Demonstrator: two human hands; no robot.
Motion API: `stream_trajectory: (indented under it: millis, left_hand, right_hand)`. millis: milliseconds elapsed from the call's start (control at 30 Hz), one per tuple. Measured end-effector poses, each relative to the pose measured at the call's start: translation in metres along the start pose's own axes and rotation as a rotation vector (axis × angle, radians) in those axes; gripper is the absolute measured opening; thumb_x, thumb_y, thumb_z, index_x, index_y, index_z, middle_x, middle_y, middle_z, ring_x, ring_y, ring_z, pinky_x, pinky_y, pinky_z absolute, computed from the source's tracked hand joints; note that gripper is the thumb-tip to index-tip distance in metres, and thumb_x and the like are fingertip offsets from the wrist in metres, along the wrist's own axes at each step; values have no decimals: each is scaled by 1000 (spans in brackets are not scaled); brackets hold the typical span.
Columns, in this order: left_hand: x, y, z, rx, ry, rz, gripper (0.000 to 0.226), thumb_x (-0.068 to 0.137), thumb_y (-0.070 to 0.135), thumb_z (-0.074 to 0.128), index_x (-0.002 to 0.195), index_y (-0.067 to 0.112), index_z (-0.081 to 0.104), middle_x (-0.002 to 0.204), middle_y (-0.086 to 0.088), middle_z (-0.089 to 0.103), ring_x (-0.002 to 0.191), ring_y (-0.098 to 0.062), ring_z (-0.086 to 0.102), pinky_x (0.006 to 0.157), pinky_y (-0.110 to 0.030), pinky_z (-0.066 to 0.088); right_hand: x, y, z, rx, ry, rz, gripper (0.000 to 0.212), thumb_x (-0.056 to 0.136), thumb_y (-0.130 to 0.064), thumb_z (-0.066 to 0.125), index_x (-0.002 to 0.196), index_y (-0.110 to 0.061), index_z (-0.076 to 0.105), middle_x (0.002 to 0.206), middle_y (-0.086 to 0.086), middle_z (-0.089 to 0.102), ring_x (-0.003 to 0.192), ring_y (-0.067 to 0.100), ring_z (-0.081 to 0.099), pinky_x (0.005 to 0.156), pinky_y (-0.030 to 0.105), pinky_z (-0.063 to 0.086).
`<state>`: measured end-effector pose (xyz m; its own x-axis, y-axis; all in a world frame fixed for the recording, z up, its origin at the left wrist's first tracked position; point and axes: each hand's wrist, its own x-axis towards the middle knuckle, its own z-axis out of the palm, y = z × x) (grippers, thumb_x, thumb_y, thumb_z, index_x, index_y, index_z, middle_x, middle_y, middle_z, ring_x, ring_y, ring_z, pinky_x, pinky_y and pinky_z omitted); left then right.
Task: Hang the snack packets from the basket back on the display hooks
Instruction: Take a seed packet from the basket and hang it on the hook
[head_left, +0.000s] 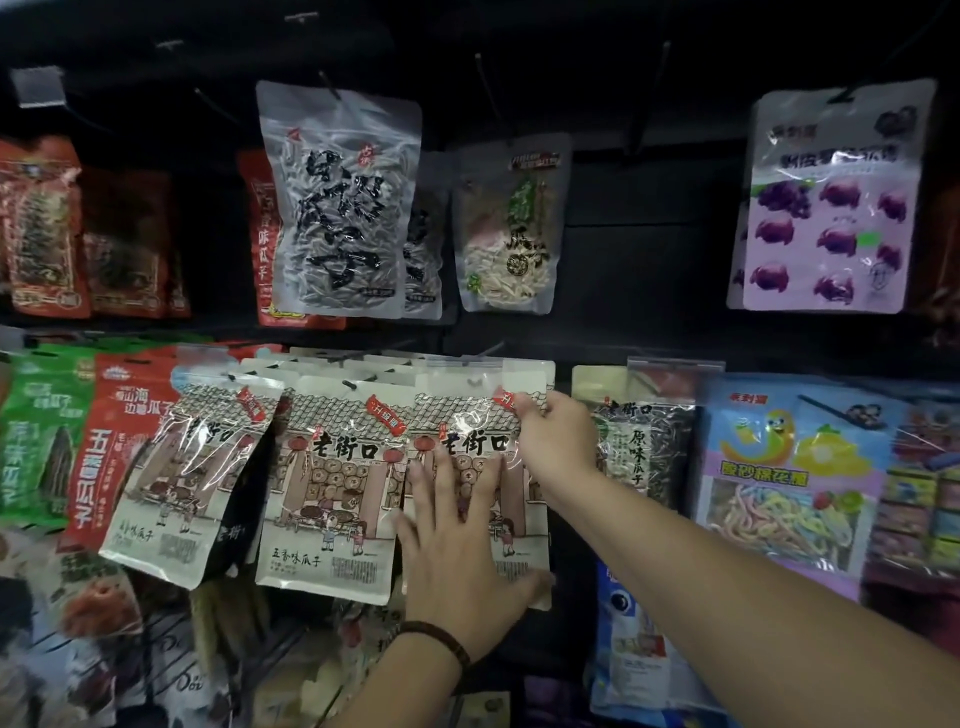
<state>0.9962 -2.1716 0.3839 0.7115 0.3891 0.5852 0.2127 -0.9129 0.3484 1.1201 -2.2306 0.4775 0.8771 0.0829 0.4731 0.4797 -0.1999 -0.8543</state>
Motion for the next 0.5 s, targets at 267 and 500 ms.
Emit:
stream_trajectory:
  millis: [267, 500]
  left_hand:
    - [33, -6, 36, -62, -62, -25, 126, 72, 61, 75, 152, 52, -22, 167, -2, -29, 154, -33, -23, 126, -57, 12]
    - [30, -7, 49, 2, -111, -40, 106, 87, 53, 67, 153, 50, -15, 167, -8, -25, 155, -40, -18, 125, -56, 12]
  right_hand:
    - [24, 15, 21, 32, 60, 86, 36, 105, -43, 59, 107, -9, 68, 86, 9, 67, 90, 35, 73, 87, 59, 59]
    - [33, 23, 5, -62, -72, 63, 54, 103, -51, 58, 134, -7, 62, 122, 15, 70, 114, 36, 70, 99, 52, 57]
